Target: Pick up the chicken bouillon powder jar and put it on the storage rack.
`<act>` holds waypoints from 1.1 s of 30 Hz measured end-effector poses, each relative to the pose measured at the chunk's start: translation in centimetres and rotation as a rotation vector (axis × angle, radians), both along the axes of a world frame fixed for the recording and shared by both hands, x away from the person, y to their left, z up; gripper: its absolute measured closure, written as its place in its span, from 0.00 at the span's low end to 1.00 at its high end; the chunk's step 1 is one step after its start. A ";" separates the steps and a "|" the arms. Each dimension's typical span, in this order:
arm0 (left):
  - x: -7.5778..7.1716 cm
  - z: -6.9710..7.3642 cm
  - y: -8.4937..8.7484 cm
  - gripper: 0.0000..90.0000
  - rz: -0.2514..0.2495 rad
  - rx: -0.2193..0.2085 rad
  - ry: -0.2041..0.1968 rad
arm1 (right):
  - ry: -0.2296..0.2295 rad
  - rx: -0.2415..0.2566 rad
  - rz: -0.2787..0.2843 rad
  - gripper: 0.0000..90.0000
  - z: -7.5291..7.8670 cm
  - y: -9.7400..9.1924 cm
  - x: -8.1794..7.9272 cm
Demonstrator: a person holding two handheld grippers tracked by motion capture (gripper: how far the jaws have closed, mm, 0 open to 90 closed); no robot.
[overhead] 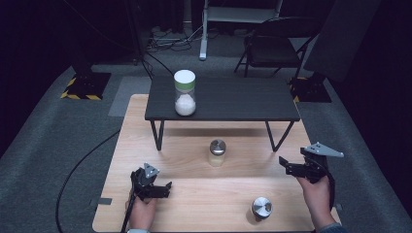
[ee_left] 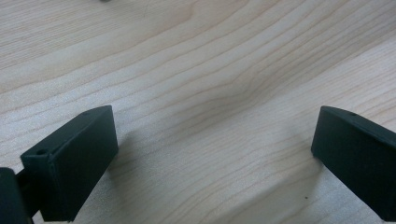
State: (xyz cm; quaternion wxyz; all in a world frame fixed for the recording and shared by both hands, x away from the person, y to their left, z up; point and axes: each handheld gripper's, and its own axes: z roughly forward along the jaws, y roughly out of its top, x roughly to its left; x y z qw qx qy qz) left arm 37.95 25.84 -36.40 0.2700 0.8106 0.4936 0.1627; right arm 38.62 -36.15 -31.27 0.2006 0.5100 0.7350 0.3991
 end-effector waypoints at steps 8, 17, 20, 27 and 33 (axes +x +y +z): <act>0.0 0.0 0.0 0.00 0.000 0.000 0.000 | -0.005 -0.003 -0.007 0.04 0.5 0.8 0.1; 0.0 0.0 0.0 0.00 0.000 0.000 0.000 | -0.014 -0.006 0.019 0.04 1.4 3.4 0.4; 0.0 0.0 0.0 0.00 0.000 0.000 0.000 | -0.015 -0.002 0.033 0.04 1.6 4.6 0.7; 0.0 0.0 0.0 0.00 0.000 0.000 0.000 | -0.022 -0.006 0.071 0.04 2.3 7.7 1.2; 0.0 0.0 0.0 0.00 0.000 0.000 0.000 | -0.022 0.002 0.097 0.04 2.9 9.2 1.6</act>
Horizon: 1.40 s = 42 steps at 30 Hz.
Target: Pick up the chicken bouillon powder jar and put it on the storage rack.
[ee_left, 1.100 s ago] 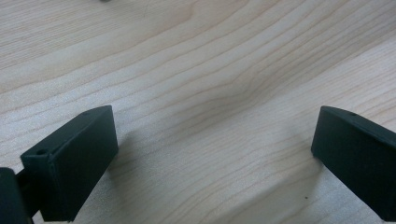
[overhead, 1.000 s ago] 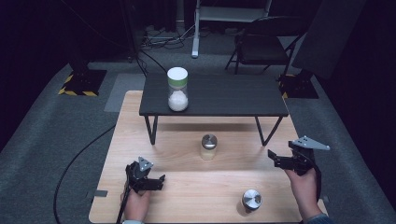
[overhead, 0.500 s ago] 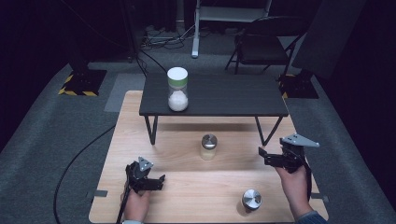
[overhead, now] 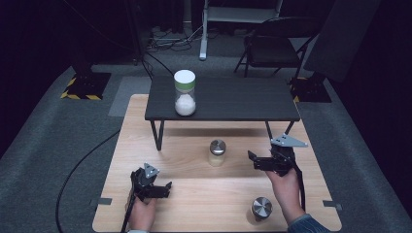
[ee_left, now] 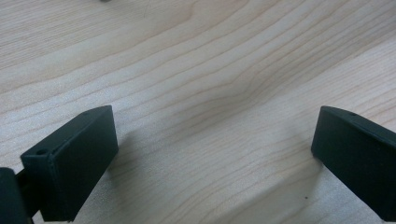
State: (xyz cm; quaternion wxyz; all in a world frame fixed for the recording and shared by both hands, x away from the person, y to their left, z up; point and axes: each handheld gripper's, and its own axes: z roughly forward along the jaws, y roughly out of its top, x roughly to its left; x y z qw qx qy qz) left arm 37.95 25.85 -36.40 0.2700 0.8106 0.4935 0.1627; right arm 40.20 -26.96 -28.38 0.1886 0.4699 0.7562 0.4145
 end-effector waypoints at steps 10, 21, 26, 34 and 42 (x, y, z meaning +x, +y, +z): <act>0.0 0.0 0.0 0.00 0.000 0.000 0.000 | -0.012 0.004 0.037 0.04 0.7 2.6 0.7; 0.0 0.0 0.0 0.00 -0.001 0.001 0.000 | -0.009 -0.006 0.064 0.04 1.0 5.1 1.6; 0.0 0.0 0.0 0.00 0.000 0.001 0.001 | -0.012 -0.005 0.071 0.04 1.0 6.0 1.9; 0.0 0.0 0.0 0.00 -0.001 0.001 0.000 | -0.001 -0.005 0.082 0.03 0.6 7.0 2.6; 0.0 0.0 0.0 0.00 0.001 0.000 0.002 | 0.016 0.011 0.098 0.03 -0.1 7.9 3.7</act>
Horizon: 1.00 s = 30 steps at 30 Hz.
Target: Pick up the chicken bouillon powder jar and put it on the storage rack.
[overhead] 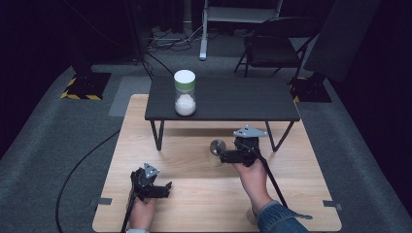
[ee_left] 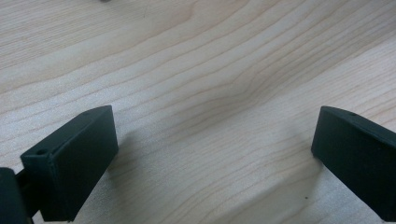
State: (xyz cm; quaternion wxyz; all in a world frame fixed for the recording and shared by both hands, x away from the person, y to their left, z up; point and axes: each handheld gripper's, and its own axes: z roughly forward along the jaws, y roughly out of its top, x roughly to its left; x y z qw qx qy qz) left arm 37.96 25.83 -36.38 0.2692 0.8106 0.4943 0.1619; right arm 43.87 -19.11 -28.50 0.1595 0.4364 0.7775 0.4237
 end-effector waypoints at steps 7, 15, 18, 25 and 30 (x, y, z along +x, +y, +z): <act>0.0 0.0 0.0 0.00 -0.002 0.001 -0.002 | 0.029 -0.005 0.002 0.03 -0.3 0.6 0.9; 0.0 0.0 0.0 0.00 0.000 0.000 0.000 | 0.041 -0.011 0.011 0.03 -0.9 1.3 1.6; 0.0 0.0 0.0 0.00 -0.002 0.001 -0.002 | 0.040 -0.015 0.011 0.03 -1.1 1.5 1.8; 0.0 0.0 0.0 0.00 -0.002 0.001 -0.002 | 0.048 -0.036 0.011 0.03 -1.9 2.2 2.4; 0.0 0.0 0.0 0.00 0.000 0.000 0.000 | 0.057 -0.033 0.003 0.03 -2.5 2.5 2.8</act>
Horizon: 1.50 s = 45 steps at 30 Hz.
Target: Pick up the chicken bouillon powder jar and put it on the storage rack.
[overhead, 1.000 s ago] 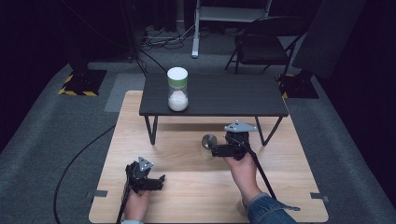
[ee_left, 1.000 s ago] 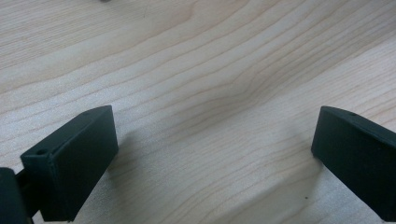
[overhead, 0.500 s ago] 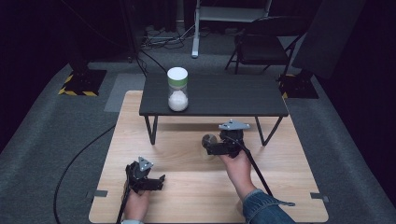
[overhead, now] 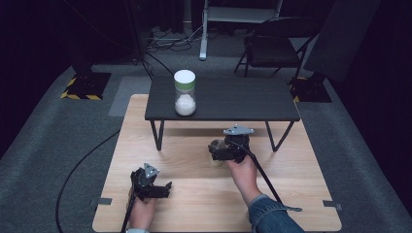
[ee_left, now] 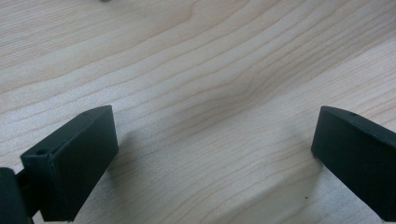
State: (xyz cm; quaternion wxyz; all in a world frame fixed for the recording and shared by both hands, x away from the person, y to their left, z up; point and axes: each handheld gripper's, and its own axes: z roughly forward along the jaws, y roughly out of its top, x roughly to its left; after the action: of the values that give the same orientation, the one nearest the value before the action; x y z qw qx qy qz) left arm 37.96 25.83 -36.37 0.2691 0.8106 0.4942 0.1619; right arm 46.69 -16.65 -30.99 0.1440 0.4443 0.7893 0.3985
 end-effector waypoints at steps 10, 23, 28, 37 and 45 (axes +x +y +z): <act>0.0 0.0 0.0 0.00 0.001 -0.001 0.000 | 0.010 -0.009 -0.001 0.03 -1.0 0.7 0.6; 0.0 0.0 0.0 0.00 -0.001 0.000 -0.003 | 0.037 -0.021 0.017 0.04 -1.5 1.1 1.2; 0.0 0.0 0.0 0.00 -0.001 0.000 -0.003 | 0.045 -0.022 0.026 0.04 -1.7 1.2 1.3; 0.0 0.0 0.0 0.00 -0.001 0.000 -0.003 | 0.069 -0.050 0.051 0.09 -1.9 1.7 1.7; 0.0 0.0 0.0 0.00 -0.001 0.000 -0.003 | 0.098 -0.068 0.068 0.16 -2.1 2.1 2.3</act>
State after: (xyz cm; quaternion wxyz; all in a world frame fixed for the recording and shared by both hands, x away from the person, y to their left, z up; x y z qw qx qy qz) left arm 37.95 25.84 -36.41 0.2698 0.8107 0.4934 0.1629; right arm 48.98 -14.51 -33.07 0.1066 0.4309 0.8231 0.3541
